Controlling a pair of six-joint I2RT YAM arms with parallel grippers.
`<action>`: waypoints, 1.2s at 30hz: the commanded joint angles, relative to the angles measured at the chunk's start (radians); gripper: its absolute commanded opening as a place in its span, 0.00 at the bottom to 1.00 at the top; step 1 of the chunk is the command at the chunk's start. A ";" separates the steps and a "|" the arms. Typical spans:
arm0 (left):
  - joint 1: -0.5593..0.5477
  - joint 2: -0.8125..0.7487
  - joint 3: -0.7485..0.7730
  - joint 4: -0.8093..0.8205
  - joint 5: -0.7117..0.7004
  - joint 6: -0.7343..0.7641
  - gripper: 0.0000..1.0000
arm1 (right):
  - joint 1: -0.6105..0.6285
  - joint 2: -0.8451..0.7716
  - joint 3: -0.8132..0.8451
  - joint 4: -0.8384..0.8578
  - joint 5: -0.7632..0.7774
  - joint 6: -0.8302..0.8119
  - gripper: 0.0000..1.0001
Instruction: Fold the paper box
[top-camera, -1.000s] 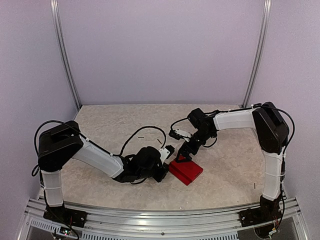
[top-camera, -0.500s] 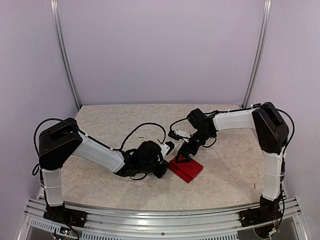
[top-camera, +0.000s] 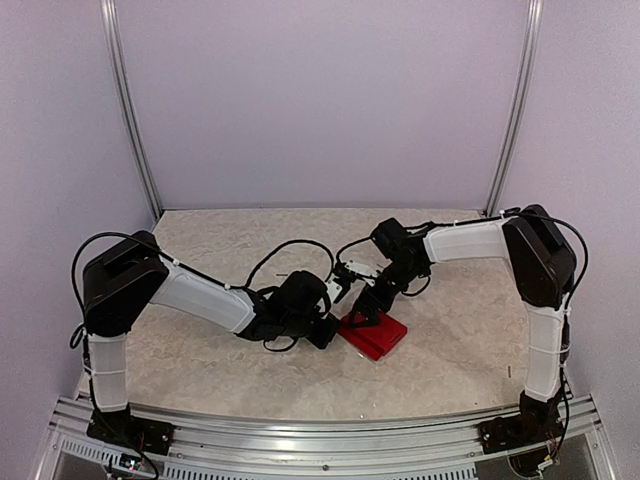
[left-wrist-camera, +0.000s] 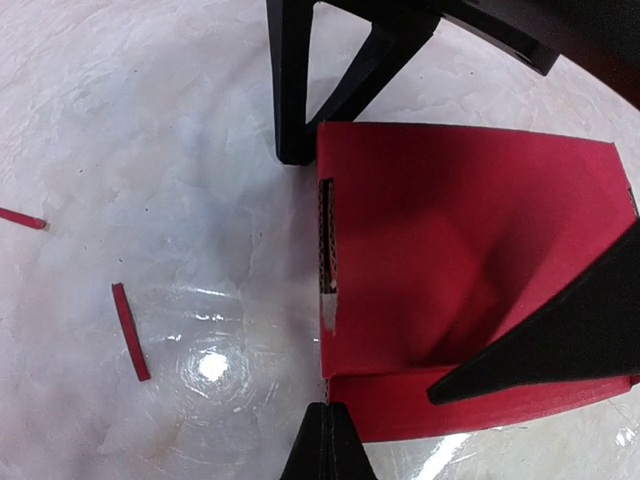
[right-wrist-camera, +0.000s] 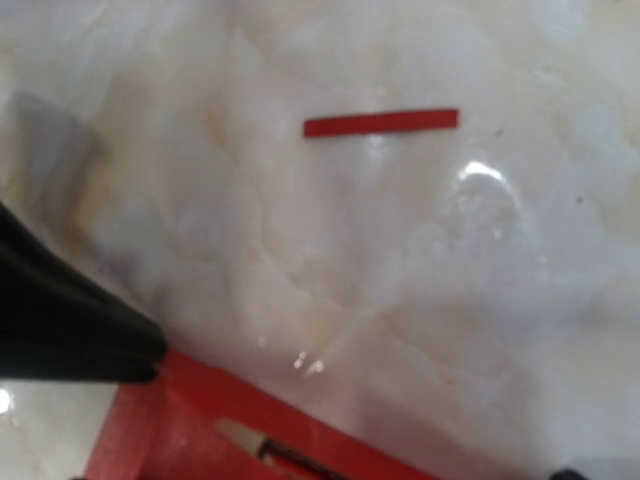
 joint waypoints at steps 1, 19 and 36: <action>0.016 0.048 0.021 -0.003 0.005 -0.003 0.01 | -0.017 0.028 -0.024 -0.120 0.001 0.006 1.00; 0.017 0.058 0.059 -0.052 0.017 0.035 0.01 | -0.145 -0.113 -0.062 -0.137 -0.030 -0.041 1.00; 0.031 0.102 0.166 -0.140 0.001 0.054 0.00 | -0.122 -0.043 -0.150 -0.098 -0.021 0.001 0.82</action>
